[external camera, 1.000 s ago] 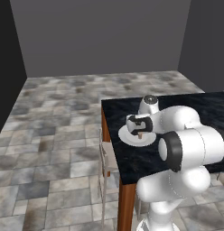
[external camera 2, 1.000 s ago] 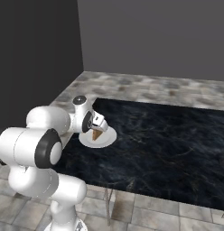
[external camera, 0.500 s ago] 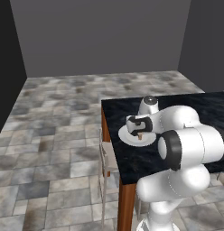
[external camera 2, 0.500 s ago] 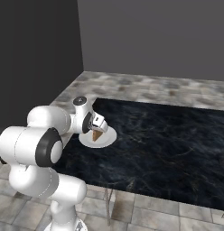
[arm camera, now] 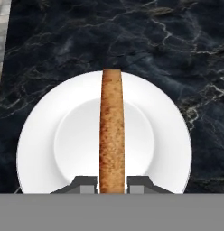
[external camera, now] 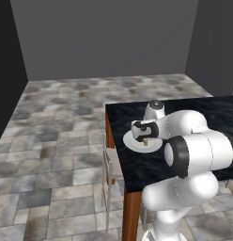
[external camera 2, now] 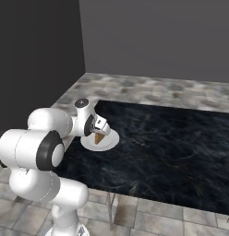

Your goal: Start the toaster. Once the lever pops up, take the bread to the plate on the dining counter.

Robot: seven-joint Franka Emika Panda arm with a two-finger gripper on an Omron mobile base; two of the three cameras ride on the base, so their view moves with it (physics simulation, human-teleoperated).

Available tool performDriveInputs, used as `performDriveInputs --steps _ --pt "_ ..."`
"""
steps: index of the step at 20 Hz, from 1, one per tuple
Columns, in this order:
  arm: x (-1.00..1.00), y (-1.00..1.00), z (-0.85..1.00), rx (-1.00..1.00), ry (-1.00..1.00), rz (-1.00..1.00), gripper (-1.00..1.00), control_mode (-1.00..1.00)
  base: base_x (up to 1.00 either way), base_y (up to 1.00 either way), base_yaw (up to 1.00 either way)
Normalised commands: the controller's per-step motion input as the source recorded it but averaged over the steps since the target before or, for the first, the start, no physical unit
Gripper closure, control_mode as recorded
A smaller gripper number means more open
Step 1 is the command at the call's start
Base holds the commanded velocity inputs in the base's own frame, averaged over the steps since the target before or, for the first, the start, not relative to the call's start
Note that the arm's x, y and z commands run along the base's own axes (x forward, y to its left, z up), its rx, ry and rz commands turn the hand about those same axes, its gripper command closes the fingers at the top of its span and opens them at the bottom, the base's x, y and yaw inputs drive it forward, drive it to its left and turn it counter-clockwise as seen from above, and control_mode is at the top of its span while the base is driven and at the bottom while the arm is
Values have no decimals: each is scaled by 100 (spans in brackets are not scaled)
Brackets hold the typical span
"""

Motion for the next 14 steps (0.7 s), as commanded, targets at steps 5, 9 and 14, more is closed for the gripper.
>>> performDriveInputs --steps 5,9,14 --pt "0 0 0 0 0 0 -100 -100 0 0 0" --pt "0 0 0 0 0 0 -100 -100 0 0 0" --pt "0 0 0 0 0 0 -100 -100 0 0 0"
